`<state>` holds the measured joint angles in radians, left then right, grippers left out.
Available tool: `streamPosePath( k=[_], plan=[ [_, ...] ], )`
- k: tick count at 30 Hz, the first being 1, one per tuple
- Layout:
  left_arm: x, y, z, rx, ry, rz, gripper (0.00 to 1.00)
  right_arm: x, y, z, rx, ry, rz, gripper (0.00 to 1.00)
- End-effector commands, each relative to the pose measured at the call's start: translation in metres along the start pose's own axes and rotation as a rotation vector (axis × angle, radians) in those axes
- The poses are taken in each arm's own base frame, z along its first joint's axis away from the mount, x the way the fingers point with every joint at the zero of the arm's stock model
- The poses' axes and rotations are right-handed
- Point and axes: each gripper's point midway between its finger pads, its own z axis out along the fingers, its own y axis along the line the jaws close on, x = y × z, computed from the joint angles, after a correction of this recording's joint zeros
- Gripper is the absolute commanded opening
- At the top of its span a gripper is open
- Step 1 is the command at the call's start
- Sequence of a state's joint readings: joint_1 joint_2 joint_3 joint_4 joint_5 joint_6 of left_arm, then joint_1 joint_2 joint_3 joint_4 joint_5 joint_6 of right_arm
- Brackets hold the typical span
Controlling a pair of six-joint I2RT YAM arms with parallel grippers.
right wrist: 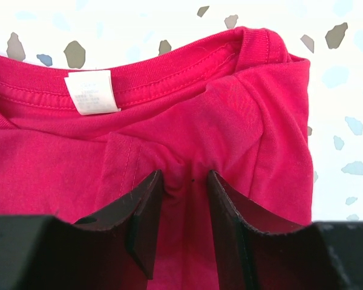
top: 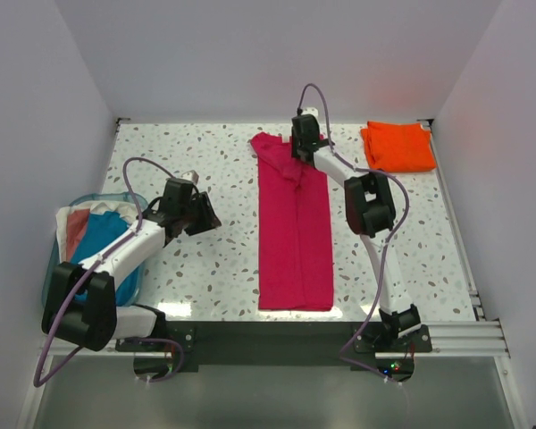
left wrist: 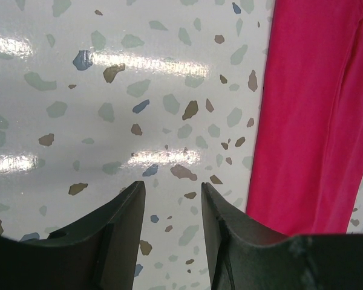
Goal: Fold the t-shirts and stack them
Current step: Fold the tshirt
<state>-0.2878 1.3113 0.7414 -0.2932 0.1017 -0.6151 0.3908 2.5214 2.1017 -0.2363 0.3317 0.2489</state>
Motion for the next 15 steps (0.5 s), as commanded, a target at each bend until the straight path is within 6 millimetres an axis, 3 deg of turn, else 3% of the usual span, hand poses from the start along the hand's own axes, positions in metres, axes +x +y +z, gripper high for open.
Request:
streamPosePath(
  k=[1, 11, 15],
  plan=[
    [-0.0078, -0.0035, 0.0029, 0.033, -0.025, 0.022, 0.47, -0.06, 0.0027, -0.0341, 0.005, -0.148, 0.019, 0.4],
    [-0.0058, -0.0028, 0.0042, 0.032, -0.018, 0.021, 0.46, -0.069, 0.0074, -0.043, 0.012, -0.188, -0.017, 0.4],
    [-0.0055, -0.0025, 0.0045, 0.032, -0.017, 0.022, 0.46, -0.0609, 0.0106, -0.04, 0.007, -0.17, -0.024, 0.4]
  ],
)
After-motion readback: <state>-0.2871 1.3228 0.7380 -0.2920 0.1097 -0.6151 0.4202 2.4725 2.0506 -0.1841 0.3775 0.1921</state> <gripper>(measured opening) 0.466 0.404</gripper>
